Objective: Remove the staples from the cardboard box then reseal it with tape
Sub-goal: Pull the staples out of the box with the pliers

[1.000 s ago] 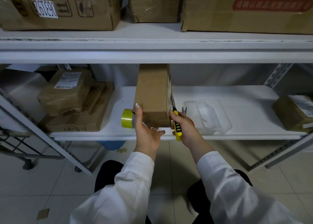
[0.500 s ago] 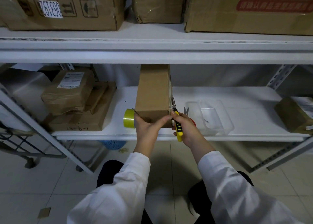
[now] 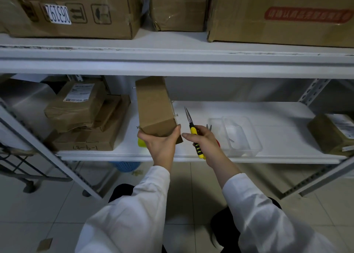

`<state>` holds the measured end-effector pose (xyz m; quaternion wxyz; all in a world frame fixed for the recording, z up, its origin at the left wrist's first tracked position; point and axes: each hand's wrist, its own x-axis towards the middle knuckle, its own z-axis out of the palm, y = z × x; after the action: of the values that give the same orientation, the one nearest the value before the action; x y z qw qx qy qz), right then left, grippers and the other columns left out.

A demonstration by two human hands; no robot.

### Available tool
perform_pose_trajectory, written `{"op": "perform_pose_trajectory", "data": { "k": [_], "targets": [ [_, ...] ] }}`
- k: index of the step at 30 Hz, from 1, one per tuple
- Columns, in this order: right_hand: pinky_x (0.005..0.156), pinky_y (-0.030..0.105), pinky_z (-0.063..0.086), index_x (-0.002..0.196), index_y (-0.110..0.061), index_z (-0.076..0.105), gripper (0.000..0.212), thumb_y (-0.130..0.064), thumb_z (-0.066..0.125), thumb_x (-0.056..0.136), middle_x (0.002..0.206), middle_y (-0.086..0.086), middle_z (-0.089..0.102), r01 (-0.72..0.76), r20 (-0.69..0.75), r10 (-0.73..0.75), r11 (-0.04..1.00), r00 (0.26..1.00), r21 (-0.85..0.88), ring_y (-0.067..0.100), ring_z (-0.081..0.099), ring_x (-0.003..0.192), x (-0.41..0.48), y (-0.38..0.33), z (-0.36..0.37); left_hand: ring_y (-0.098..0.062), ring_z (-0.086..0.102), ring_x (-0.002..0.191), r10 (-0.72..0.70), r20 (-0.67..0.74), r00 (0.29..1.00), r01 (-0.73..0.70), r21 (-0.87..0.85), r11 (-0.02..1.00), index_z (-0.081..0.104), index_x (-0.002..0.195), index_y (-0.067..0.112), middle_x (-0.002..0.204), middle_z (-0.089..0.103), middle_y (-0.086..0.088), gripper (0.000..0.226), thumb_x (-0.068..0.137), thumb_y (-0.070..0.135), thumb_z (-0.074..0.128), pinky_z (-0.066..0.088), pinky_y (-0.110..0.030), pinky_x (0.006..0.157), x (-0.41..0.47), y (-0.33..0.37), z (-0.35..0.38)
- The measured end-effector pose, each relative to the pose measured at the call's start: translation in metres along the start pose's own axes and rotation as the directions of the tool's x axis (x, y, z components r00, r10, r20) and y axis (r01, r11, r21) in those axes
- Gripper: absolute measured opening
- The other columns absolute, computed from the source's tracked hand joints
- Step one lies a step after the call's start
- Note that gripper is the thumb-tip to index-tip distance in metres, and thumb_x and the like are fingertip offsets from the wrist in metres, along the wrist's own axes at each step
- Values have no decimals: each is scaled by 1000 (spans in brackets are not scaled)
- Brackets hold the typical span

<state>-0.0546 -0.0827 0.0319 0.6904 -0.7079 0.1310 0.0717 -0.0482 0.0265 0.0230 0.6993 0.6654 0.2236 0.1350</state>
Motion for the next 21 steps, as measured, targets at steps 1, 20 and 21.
{"op": "perform_pose_trajectory", "data": {
  "k": [1, 20, 21],
  "targets": [
    [68, 23, 42, 126, -16, 52, 53, -22, 73, 78, 108, 2, 57, 23, 14, -23, 1000, 1000, -19, 14, 55, 85, -1, 0, 0, -16, 45, 102, 0, -15, 1000, 0, 0, 1000, 18, 132, 17, 114, 40, 1, 95, 64, 22, 84, 38, -20, 86, 4, 0, 1],
    [76, 23, 43, 103, -27, 66, 32, -8, 70, 78, 105, 7, 65, 210, 96, -197, 967, 976, -148, 21, 59, 96, -12, 1, 3, -26, 54, 112, -160, -68, 985, 160, -6, 987, 19, 132, 18, 125, 50, -10, 101, 57, 28, 86, 48, -40, 99, 25, -14, 20],
    [75, 22, 43, 103, -26, 66, 32, -8, 69, 78, 103, 7, 65, 217, 93, -205, 964, 974, -151, 20, 59, 94, -12, 1, 3, -26, 53, 113, -166, -69, 984, 166, -14, 986, 19, 132, 19, 125, 50, -11, 101, 57, 28, 86, 48, -41, 99, 25, -14, 20]
  ]
}}
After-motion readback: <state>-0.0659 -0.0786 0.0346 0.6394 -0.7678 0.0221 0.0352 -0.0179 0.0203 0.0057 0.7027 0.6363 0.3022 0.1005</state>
